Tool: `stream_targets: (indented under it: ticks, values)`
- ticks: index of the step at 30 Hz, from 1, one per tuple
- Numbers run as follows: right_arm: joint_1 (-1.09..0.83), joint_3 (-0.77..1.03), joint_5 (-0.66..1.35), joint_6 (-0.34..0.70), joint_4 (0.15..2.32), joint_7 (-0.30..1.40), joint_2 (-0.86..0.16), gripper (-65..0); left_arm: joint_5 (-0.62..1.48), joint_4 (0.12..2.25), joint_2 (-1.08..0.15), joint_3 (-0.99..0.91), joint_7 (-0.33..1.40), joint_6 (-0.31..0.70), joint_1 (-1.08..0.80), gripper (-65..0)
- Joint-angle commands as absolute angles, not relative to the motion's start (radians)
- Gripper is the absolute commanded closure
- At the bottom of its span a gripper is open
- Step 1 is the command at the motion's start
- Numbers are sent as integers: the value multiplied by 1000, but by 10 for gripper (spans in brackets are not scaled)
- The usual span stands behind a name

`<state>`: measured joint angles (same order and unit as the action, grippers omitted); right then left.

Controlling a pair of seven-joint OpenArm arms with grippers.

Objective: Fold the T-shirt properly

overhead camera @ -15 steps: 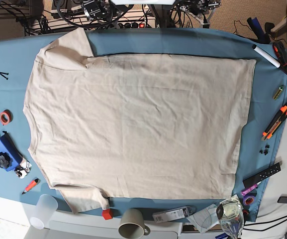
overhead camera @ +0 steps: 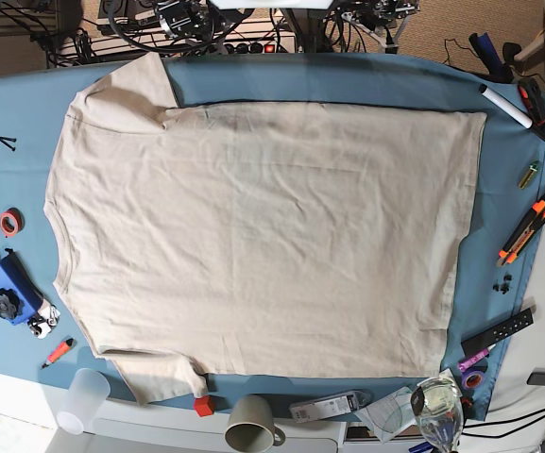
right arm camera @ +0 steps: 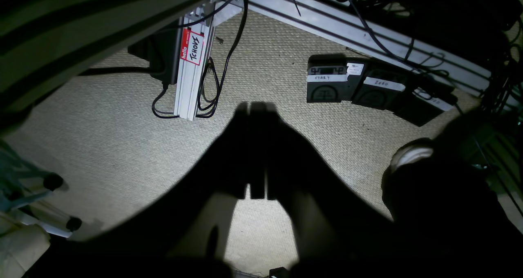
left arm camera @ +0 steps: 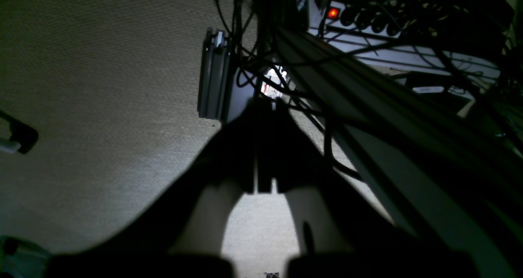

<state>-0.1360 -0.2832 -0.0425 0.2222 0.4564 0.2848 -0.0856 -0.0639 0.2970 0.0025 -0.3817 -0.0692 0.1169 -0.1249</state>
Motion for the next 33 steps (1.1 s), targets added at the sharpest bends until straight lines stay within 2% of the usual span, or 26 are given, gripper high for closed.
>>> stream_targets:
  ticks: [1,33]
  values:
    - [-136,-282,-38,227,463,287,-92,0,-68,301,5,-382,-76,125,-131,0]
    - [-136,-281,-37,227,463,292,-97,0,-68,324,-1,-382,-76,125,-165,0]
